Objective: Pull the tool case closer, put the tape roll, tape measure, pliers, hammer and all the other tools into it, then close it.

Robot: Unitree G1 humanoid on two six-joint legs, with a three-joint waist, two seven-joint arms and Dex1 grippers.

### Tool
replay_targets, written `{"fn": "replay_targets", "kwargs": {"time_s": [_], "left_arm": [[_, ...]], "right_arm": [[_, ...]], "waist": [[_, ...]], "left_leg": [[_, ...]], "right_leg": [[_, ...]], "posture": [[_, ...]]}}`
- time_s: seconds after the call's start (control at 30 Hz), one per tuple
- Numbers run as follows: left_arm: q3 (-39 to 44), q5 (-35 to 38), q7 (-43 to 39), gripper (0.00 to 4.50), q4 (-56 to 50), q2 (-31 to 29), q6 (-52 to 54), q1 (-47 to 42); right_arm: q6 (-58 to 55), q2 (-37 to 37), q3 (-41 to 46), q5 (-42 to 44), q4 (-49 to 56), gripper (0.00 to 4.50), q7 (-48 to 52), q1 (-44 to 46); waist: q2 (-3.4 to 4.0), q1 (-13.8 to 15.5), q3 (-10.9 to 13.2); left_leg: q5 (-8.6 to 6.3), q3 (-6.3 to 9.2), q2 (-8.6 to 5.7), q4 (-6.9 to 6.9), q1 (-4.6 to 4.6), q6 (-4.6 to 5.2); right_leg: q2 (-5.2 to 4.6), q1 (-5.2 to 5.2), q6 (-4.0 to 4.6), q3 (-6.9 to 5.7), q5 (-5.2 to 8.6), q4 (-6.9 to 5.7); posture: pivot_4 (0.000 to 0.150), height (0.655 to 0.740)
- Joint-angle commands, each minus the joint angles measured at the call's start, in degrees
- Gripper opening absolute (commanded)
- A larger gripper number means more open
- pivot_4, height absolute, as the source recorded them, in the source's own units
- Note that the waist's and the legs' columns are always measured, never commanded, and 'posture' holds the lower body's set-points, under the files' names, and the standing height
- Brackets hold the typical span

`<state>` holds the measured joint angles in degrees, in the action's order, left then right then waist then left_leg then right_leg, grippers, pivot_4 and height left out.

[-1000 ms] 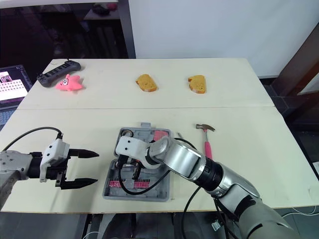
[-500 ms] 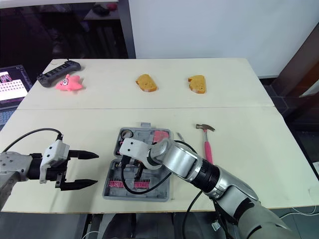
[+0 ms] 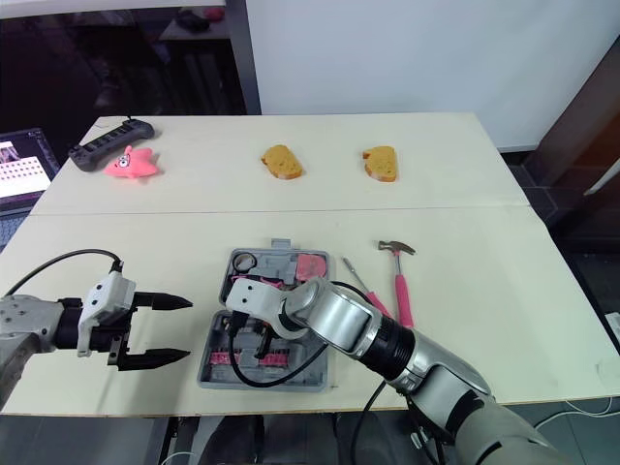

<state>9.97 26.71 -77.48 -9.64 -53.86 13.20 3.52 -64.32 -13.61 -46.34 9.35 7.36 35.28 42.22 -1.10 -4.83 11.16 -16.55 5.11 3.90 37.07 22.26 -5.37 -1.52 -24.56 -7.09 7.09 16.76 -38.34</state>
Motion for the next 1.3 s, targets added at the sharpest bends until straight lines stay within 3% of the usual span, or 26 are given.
{"fn": "replay_targets", "kwargs": {"time_s": [0.03,0.2,0.4,0.63,0.8,0.93,1.07,1.3], "left_arm": [[1.32,0.81,-0.10,4.50,-1.31,-0.86,-0.04,-0.62],[1.66,1.11,0.04,4.50,-1.08,-0.98,0.67,-0.78],[4.33,0.32,-0.07,4.50,1.58,-1.53,-1.09,0.99],[13.79,-1.69,1.62,4.50,11.86,-1.51,-7.08,7.08],[19.81,-4.23,2.79,4.50,25.78,-3.31,-12.90,9.06],[21.27,-5.16,1.80,4.50,35.25,-5.20,-17.00,8.68],[21.65,-5.18,1.48,4.50,40.01,-5.96,-18.26,8.06],[20.99,-4.89,1.85,4.50,41.21,-5.55,-19.10,6.09]], "right_arm": [[1.69,0.67,4.94,1.40,2.52,0.02,1.14,0.62],[0.24,-0.21,15.01,8.91,11.43,0.02,5.79,0.25],[3.58,-9.57,27.95,16.39,24.80,0.02,11.28,-4.05],[21.29,-30.94,49.12,14.59,24.48,0.02,19.03,-28.76],[36.37,-34.66,69.53,15.38,12.33,2.32,27.80,-48.83],[46.30,-34.93,75.27,13.69,4.26,4.35,31.78,-57.71],[53.97,-33.76,74.88,10.94,-1.82,4.44,31.67,-61.68],[55.66,-32.06,74.02,11.85,-1.25,4.44,29.57,-62.52]], "waist": [[0.02,-0.02,0.01],[0.02,0.22,0.01],[0.02,0.91,0.01],[-0.01,1.32,0.02],[-0.03,1.03,0.02],[-0.07,0.86,0.02],[-0.06,0.79,0.02],[-0.05,0.88,0.02]], "left_leg": [[0.00,0.00,0.00,0.00,0.00,0.00],[0.00,0.00,0.00,-0.01,0.05,0.00],[0.00,0.00,0.00,-0.01,0.06,0.00],[-0.05,-0.09,-0.02,-0.02,0.08,0.07],[-0.09,-0.11,-0.01,-0.01,0.02,0.15],[-0.09,-0.15,-0.01,0.03,-0.08,0.14],[-0.09,-0.27,-0.01,-0.04,-0.27,0.14],[-0.09,-0.29,-0.01,-0.03,-0.31,0.13]], "right_leg": [[0.00,0.00,0.00,0.00,0.00,0.00],[-0.01,0.00,0.00,0.00,0.00,0.02],[-0.03,0.01,-0.01,0.00,0.00,0.08],[-0.07,0.11,-0.01,0.00,0.02,0.32],[-0.04,0.14,-0.01,0.03,0.02,0.28],[-0.04,0.26,0.18,0.05,0.14,0.31],[-0.04,0.36,0.18,0.15,0.16,0.32],[-0.04,0.43,0.15,0.18,0.15,0.29]], "posture": [[0.150,0.7400],[0.150,0.7400],[0.150,0.7400],[0.150,0.7400],[0.150,0.7400],[0.150,0.7400],[0.150,0.7400],[0.150,0.7400]]}}
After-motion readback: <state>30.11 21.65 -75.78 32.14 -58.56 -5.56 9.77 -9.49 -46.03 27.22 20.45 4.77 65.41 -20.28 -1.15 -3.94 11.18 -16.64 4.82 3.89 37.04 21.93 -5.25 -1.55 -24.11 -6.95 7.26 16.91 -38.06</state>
